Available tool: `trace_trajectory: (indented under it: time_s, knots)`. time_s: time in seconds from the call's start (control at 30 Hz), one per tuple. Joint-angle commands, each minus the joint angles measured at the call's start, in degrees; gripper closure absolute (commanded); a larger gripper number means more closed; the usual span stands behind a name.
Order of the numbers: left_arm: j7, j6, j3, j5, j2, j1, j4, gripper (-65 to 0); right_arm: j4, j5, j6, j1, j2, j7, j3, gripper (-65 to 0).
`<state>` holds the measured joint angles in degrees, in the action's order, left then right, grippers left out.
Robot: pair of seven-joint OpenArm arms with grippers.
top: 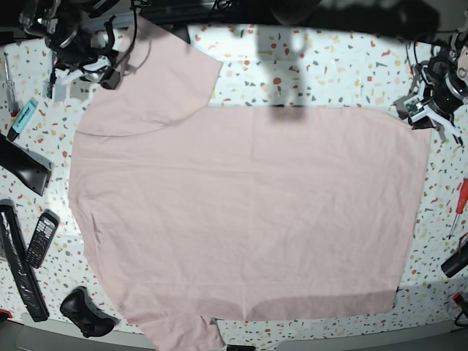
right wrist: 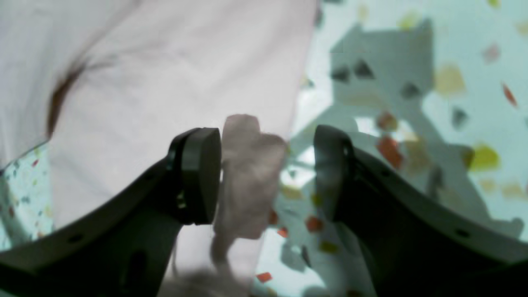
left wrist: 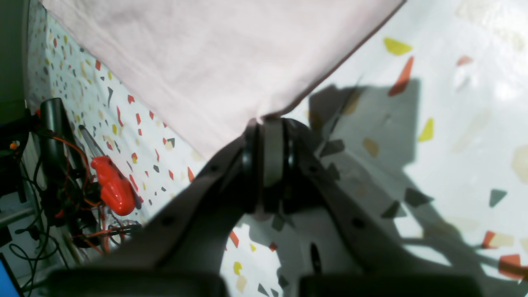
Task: Fold the T-shirt properly
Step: 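Grasp the shirt's shoulder corners with both grippers, then lift the shoulder edge and drag it toward the hem with both grippers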
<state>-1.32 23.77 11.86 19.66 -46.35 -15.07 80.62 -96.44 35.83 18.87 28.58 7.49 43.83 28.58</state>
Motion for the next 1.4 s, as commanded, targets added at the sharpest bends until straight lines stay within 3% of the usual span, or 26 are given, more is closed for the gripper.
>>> trace_trajectory:
  time_s: [0.0,0.3,0.57,0.73,0.9,0.93,1.1,1.37]
  knots:
    - [-0.22,0.44,-0.44,-0.22,-1.01,0.13,0.35,0.0,-0.48,0.9,0.87,0.28,0.22,0.35,0.22,-33.7]
    - [-0.22,0.42,-0.44,-0.22,-0.98,0.15,0.37,0.0,-0.48,0.83,1.75,-0.02,-2.29,0.81,-0.13,-30.9]
    - [-0.2,0.44,-0.44,-0.22,-1.01,0.13,0.37,0.0,-0.48,0.52,2.8,-0.33,-3.87,0.83,-4.7,-30.6]
    - [-0.17,0.42,-0.44,-0.22,-1.01,0.13,0.37,0.0,-0.48,0.15,2.78,-0.33,-3.98,0.76,-6.25,-22.2]
    - [0.0,0.42,-0.44,-0.22,-1.01,0.13,0.37,0.0,-0.48,-3.13,2.86,-0.31,-4.0,-2.99,-6.08,-1.5]
    - [0.0,0.42,-0.44,-0.22,-1.01,0.13,0.37,0.0,-0.5,-3.06,2.89,-0.31,-4.0,-3.87,-6.03,0.0]
    - [0.0,0.42,-0.44,-0.22,-1.05,0.13,0.37,0.0,-3.32,-3.08,7.45,-0.33,-3.98,-5.49,-6.03,0.0]
    - [-0.04,-0.57,-0.57,-0.26,-1.6,0.33,0.37,0.0,-9.05,-5.05,7.61,-6.34,-3.72,-3.85,-4.24,0.0]
